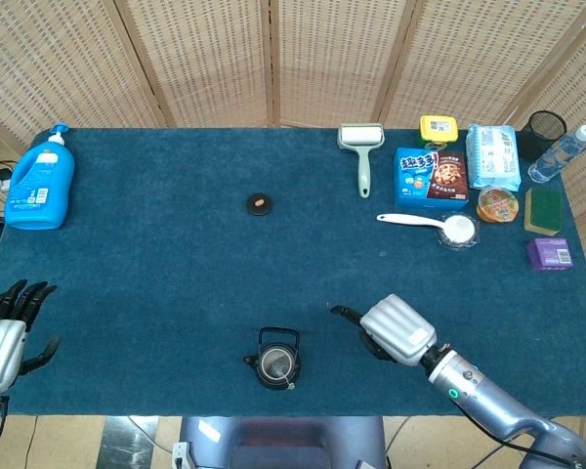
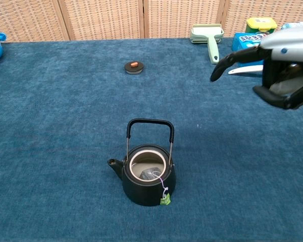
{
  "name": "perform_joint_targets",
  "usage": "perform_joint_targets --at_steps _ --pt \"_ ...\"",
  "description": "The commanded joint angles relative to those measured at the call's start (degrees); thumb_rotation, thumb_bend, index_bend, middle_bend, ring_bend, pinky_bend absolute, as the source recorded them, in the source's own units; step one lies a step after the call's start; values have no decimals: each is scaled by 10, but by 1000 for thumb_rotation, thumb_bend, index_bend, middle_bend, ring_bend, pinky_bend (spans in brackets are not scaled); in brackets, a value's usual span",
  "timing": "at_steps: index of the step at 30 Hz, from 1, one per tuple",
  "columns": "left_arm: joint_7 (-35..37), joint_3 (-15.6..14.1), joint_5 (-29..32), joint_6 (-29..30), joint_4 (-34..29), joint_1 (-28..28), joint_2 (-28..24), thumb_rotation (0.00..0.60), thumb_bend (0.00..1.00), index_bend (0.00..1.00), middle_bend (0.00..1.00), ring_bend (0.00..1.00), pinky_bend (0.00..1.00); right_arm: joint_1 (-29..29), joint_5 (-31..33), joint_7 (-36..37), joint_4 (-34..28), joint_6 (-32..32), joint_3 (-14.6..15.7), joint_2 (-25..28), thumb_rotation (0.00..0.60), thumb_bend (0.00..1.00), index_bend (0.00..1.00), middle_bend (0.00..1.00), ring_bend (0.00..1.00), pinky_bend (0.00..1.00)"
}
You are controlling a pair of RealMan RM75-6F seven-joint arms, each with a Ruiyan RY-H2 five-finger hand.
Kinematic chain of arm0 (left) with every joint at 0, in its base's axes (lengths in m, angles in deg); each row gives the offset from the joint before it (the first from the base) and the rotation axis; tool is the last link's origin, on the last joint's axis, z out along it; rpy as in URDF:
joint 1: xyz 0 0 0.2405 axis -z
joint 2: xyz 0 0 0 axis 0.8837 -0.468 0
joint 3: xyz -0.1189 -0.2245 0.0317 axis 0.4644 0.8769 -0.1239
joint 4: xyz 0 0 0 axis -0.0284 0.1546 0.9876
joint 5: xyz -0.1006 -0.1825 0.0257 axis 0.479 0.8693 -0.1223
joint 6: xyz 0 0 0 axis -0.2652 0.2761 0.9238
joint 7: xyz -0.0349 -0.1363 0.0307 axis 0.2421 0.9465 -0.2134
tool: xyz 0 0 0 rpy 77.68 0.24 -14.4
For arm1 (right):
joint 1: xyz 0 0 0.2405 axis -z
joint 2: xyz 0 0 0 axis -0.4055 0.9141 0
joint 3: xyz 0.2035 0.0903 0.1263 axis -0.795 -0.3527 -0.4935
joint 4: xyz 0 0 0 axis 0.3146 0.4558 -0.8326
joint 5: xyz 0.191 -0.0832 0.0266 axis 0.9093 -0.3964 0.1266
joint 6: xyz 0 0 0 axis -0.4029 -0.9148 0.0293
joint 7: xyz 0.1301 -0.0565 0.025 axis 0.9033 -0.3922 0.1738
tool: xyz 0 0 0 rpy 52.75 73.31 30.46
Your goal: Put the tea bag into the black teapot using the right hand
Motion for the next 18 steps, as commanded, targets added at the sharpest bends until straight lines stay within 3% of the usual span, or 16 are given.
perform_joint_targets --at_steps 1,11,16,18 --pt "-2 2 4 -4 1 3 3 600 364 128 127 54 107 18 3 8 23 -21 -9 2 600 703 188 1000 1000 1000" --pt "-6 8 17 -11 6 9 10 600 365 128 127 54 107 69 42 13 83 -75 -36 -15 600 704 190 984 1000 1000" --pt "-4 10 29 -18 13 10 14 600 365 116 127 54 107 99 71 -13 106 -106 -47 -29 600 703 205 882 988 1000" --pt "-5 9 32 -21 16 10 15 600 365 97 127 54 107 111 81 -15 115 -119 -52 -35 600 703 205 803 933 986"
